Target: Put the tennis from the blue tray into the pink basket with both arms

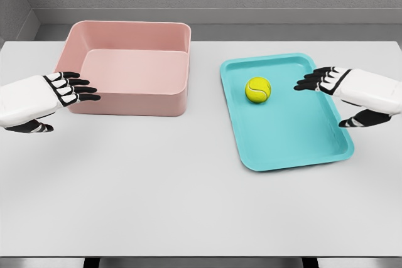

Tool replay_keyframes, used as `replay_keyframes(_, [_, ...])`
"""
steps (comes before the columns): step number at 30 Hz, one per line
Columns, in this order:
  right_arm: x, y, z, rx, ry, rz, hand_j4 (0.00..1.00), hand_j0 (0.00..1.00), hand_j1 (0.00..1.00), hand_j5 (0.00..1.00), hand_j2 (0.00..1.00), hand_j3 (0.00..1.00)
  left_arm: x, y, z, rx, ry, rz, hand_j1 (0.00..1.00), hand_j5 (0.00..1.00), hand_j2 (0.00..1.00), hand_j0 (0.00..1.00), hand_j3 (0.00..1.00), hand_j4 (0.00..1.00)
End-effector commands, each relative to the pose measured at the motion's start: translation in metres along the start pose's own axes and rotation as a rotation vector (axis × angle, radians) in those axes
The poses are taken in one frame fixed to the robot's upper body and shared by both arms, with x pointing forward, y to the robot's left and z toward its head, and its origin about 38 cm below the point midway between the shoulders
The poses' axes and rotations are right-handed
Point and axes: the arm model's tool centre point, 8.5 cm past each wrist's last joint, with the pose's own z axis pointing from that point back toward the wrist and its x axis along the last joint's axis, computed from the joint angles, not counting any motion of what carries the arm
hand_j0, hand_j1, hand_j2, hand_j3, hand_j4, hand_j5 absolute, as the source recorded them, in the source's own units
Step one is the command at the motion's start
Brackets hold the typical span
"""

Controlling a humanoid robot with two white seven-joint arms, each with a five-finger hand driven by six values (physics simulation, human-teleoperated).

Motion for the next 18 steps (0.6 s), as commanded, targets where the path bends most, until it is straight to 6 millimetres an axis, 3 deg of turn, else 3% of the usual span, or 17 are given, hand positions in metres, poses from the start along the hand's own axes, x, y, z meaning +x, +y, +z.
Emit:
replay_keyframes(1, [0.000,0.000,0.000,-0.002,-0.005,-0.011,1.00,1.00,1.00,1.00,1.00,1.00,0.000,0.001,0.000,0.004,0.001,0.005,1.00,1.00,1.00,1.00,1.00,1.00])
replay_keyframes(5, [-0.004,0.014,-0.004,0.051,0.010,-0.012,1.00,1.00,1.00,1.00,1.00,1.00,0.000,0.000,0.000,0.005,0.000,0.006,1.00,1.00,1.00,1.00,1.00,1.00])
replay_keyframes(6, [-0.003,0.004,-0.007,0.038,0.006,0.013,1.00,1.00,1.00,1.00,1.00,1.00,0.000,0.000,0.000,0.005,0.000,0.006,1.00,1.00,1.00,1.00,1.00,1.00])
replay_keyframes(8, [0.002,-0.017,-0.024,0.024,-0.036,0.063,1.00,1.00,1.00,1.00,1.00,1.00,0.000,0.000,0.000,0.005,0.000,0.006,1.00,1.00,1.00,1.00,1.00,1.00])
replay_keyframes(11, [0.010,-0.038,-0.069,0.049,-0.118,0.119,1.00,1.00,1.00,1.00,1.00,1.00,0.000,0.000,0.000,0.006,0.000,0.007,1.00,1.00,1.00,1.00,1.00,1.00])
replay_keyframes(13, [0.014,-0.038,-0.086,0.073,-0.149,0.125,1.00,1.00,1.00,1.00,1.00,1.00,0.000,0.000,0.000,0.005,0.000,0.006,1.00,1.00,1.00,1.00,1.00,1.00])
replay_keyframes(18, [-0.003,-0.041,-0.132,0.110,-0.153,0.084,1.00,1.00,1.00,1.00,1.00,1.00,0.000,0.000,0.000,0.005,0.000,0.006,1.00,1.00,1.00,1.00,1.00,1.00])
